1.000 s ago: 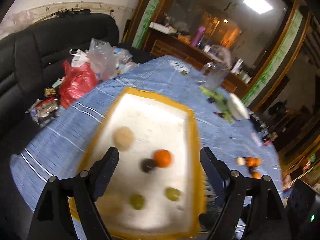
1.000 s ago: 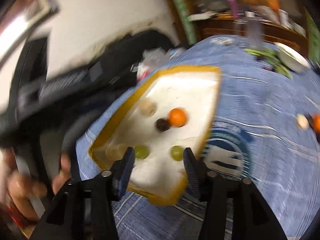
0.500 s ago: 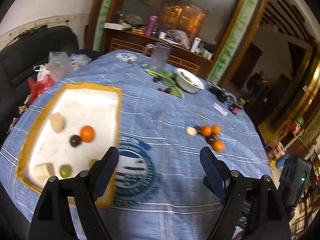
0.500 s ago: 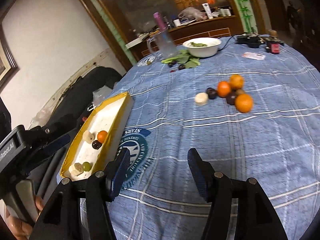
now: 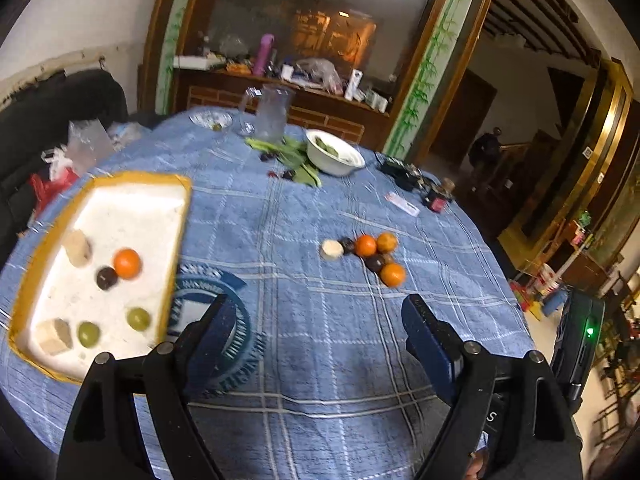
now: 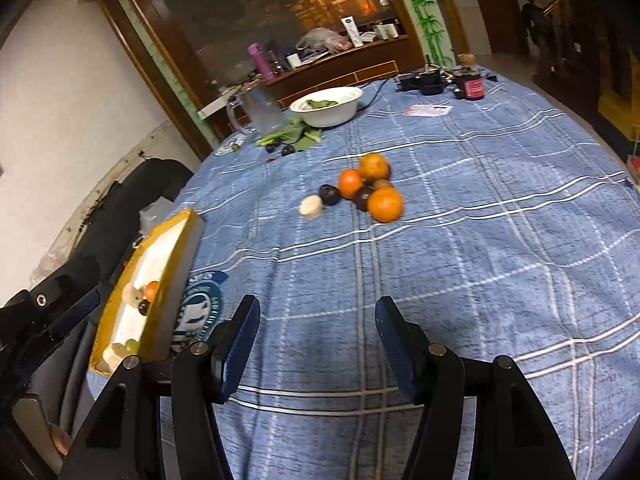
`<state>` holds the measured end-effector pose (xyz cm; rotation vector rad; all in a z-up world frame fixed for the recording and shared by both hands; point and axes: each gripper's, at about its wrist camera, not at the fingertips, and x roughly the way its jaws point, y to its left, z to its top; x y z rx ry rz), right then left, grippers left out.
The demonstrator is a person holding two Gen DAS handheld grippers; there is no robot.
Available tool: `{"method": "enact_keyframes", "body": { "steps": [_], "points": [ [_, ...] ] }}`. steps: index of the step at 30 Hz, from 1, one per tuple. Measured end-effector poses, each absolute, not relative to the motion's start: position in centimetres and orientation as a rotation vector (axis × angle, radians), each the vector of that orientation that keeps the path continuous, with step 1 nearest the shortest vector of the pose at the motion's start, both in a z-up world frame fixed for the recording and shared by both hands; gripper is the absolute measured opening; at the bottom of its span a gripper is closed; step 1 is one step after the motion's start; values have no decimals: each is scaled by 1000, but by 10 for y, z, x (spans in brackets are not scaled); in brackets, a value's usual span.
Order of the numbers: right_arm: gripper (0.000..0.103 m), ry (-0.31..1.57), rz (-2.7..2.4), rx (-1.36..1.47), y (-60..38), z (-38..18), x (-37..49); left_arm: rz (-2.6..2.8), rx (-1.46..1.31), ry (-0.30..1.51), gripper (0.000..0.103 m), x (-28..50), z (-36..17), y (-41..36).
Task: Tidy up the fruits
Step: 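Withdraw both open tools from the tray toward the remaining fruit pile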
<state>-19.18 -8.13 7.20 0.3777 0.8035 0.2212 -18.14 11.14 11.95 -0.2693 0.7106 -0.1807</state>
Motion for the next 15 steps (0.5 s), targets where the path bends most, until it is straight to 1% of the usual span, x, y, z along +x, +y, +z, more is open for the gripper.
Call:
{"method": "enact_keyframes", "body": {
  "steps": [15],
  "points": [
    [65,810,124,426,-124,64,-211,-291,-254,762,84,-183,106,72]
  ]
}}
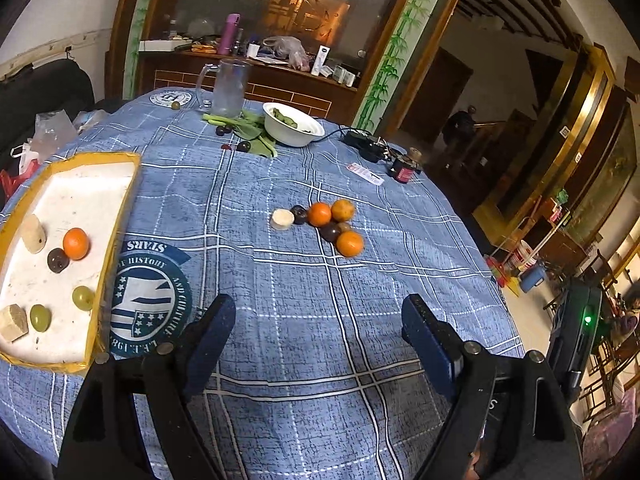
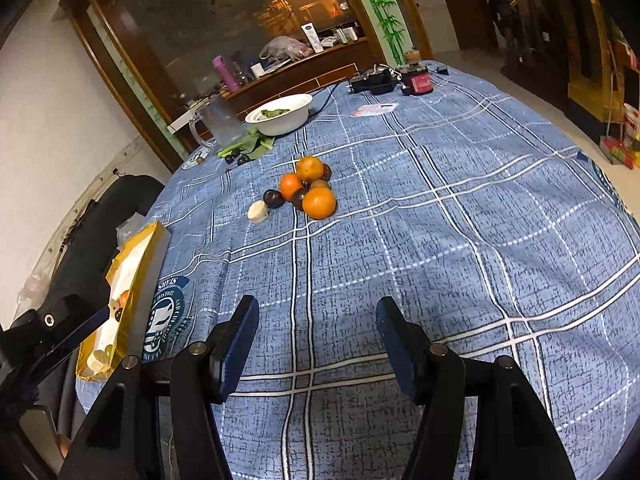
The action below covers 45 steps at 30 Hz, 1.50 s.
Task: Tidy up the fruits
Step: 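Withdraw both open tools from the tray toward the remaining fruit pile, then grasp an orange with the right tool while the left tool reaches for the brown fuzzy ball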
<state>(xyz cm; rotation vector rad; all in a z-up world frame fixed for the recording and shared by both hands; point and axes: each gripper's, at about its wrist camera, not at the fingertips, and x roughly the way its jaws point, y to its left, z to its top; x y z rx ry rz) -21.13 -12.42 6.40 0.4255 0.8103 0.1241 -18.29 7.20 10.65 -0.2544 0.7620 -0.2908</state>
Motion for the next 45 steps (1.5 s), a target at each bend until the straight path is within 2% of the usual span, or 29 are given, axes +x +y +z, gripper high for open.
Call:
{"method": "enact_keyframes", "body": {
  "steps": [32,45],
  "points": [
    [66,855,156,413,-108,47,-199,-272,-267,806,84,-172,90,79],
    [66,828,114,372,-146,64,-158,-175,-292,822,84,-155,78,114]
  ]
}}
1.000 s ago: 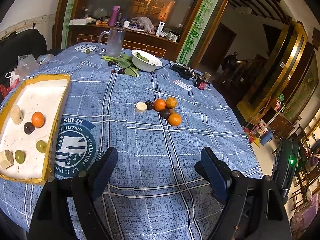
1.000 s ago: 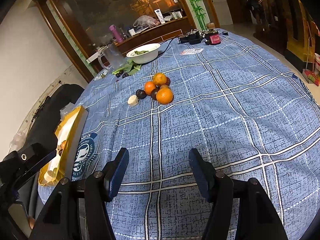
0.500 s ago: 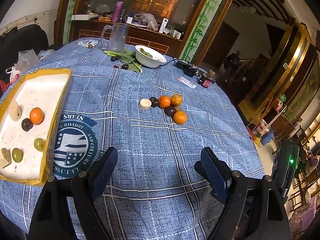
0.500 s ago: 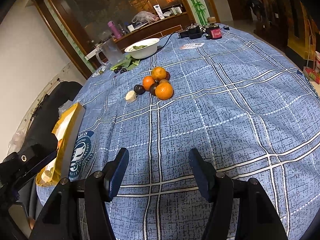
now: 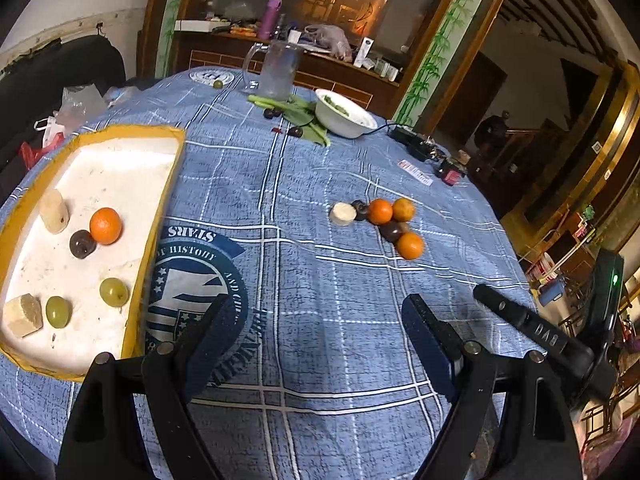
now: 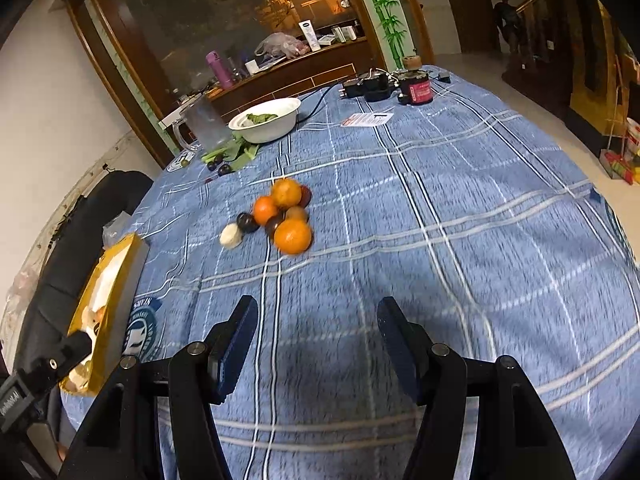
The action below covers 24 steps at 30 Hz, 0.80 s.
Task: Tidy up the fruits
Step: 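Grasp an orange with the right tool while the left tool reaches for the brown fuzzy ball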
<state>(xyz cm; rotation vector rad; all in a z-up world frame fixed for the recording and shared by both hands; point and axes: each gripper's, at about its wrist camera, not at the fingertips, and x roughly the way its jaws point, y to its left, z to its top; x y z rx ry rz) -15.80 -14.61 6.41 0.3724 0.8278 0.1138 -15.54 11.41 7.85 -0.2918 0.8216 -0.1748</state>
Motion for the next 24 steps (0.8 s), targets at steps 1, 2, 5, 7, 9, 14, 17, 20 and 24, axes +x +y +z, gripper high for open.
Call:
{"method": "enact_keyframes", "body": {
  "steps": [1,2,5,7,9,14,17,20,24],
  "points": [
    [66,830,118,366,-146,64,-153,-174,-288,827,84,-153,76,114],
    [66,834,125,357,-145,64,-148,-174,-284,839,84,-150,72,112],
    [66,840,147,322,-140,63,-125,-182,-270,861,84,-144,67,108],
    [66,828,157,297,-138,63,-102,-184,-257,865,84,-141,66,105],
    [66,825,170,288,-135,62,-83,-190,-239,865,84,-139,67,102],
    [66,847,206,306,-127,51,-25,-188,-194,864,84,-134,70,98],
    [66,880,244,329,-119,40,1,-173,-188,867,84,-128,70,101],
    [57,921,259,312,-110,26,14,-169,-195,889,84,-119,66,102],
    [33,891,299,375,-116,29,8,-185,-214,917,84,-105,62,97]
  ]
}}
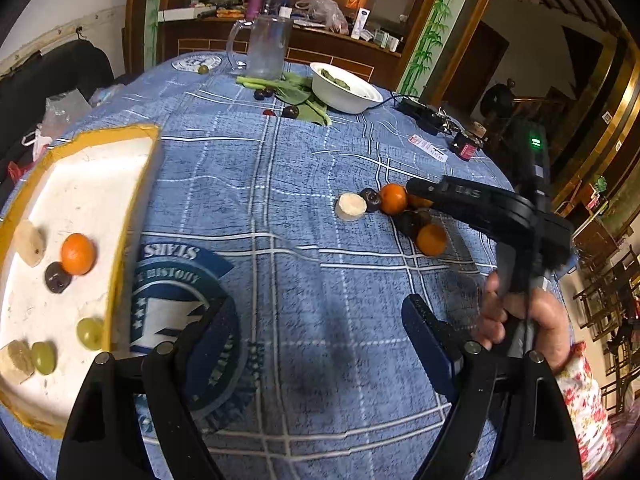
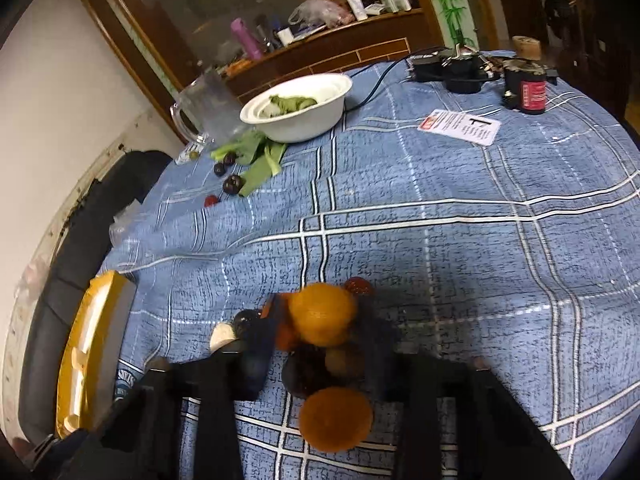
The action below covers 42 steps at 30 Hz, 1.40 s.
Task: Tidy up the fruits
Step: 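Grasp an orange with the right tool while the left tool reaches for the brown fuzzy ball, then grasp the brown fuzzy ball with the left tool while the right tool lifts the orange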
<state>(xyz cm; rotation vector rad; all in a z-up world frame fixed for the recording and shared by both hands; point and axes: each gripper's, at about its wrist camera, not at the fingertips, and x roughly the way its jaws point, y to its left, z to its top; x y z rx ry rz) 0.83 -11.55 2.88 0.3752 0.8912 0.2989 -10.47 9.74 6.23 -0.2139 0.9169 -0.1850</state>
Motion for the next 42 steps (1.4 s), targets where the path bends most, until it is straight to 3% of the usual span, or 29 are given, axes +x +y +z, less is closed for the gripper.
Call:
{"method": "enact_keyframes", "body": {
  "steps": [10,12,14,25,28,30,38,41,42],
  "points": [
    [34,790,353,444,-143,55,-47,-237,-103,910,84,-35,44,52],
    [34,777,335,433,-147,52,-51,-258,-72,897,71,-21,38,43],
    [34,775,331,437,-152,49,-52,-271,-15,883,67,-9,33,33],
    [34,800,363,480,-157,40,-47,-316,114,941,67,18,4,12],
    [34,810,372,494,-157,38,-44,-313,141,913,48,13,4,9],
    [34,814,375,497,-157,37,-43,-309,132,906,28,13,5,11],
    [34,836,351,492,-158,29,-42,-292,98,906,29,6,11,17],
    [34,831,361,500,-159,30,-42,-298,81,927,55,13,6,16],
    [34,829,361,496,-159,31,-42,-305,78,921,60,14,6,15]
  ]
}}
